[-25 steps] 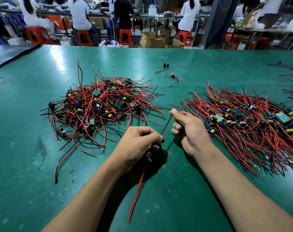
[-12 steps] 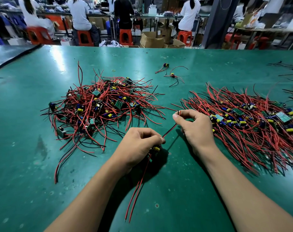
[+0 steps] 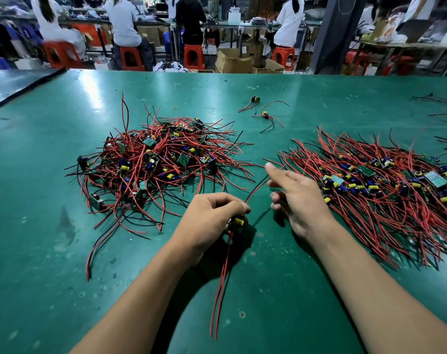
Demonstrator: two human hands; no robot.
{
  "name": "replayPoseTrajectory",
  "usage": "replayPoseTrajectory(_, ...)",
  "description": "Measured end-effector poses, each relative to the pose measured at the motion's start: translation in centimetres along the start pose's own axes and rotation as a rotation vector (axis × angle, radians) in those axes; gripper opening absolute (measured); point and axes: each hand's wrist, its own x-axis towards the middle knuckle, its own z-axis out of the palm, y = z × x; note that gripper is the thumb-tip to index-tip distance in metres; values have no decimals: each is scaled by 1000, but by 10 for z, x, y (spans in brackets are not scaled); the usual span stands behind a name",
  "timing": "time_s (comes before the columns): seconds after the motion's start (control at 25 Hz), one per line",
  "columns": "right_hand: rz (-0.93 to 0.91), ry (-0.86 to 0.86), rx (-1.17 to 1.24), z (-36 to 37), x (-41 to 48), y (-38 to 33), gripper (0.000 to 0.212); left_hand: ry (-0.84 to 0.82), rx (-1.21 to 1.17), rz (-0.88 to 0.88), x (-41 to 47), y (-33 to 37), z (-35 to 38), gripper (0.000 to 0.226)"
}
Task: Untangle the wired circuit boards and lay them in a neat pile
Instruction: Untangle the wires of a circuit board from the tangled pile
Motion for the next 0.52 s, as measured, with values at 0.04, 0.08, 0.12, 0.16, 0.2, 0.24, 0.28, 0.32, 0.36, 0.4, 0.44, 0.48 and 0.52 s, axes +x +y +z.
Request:
replayPoseTrajectory(0.04, 80, -104, -5, 2, -3, -2, 44, 13, -29, -2, 0, 0, 1, 12)
replayPoseTrajectory(0.08, 151, -213, -23, 3, -6, -2, 57, 22, -62, -7, 1, 0, 1, 13)
replayPoseTrajectory(0.12, 203, -319, -46, 5, -10, -2, 59, 29, -95, -14, 1, 0, 1, 14)
replayPoseTrajectory(0.16, 229, -406, -68, 8, -13, -1, 49, 32, -124, -20, 1, 0, 1, 15)
replayPoseTrajectory(0.2, 233, -460, -81, 10, -17, 1, 33, 33, -146, -25, 1, -1, 0, 16)
replayPoseTrajectory(0.24, 227, -477, -85, 13, -19, 1, 20, 31, -157, -29, 2, -1, -1, 16)
replayPoseTrajectory(0.28, 216, -462, -83, 14, -19, 2, 14, 26, -155, -32, 2, 0, -1, 15)
replayPoseTrajectory(0.32, 200, -426, -82, 14, -18, 1, 12, 18, -134, -31, 1, 0, -2, 15)
replayPoseTrajectory(0.36, 176, -375, -89, 13, -16, 1, 12, 5, -95, -23, 1, 0, -3, 14)
replayPoseTrajectory(0.4, 146, -320, -96, 12, -14, 1, 13, -14, -45, -10, 1, -1, -4, 15)
replayPoseTrajectory(0.44, 114, -264, -103, 11, -12, 0, 14, -38, 1, 3, 1, -1, -4, 17)
replayPoseTrajectory(0.48, 85, -209, -107, 11, -11, 0, 15, -64, 33, 11, 1, -2, -4, 18)
replayPoseTrajectory(0.52, 61, -162, -103, 11, -9, 0, 15, -86, 49, 15, 1, -2, -5, 18)
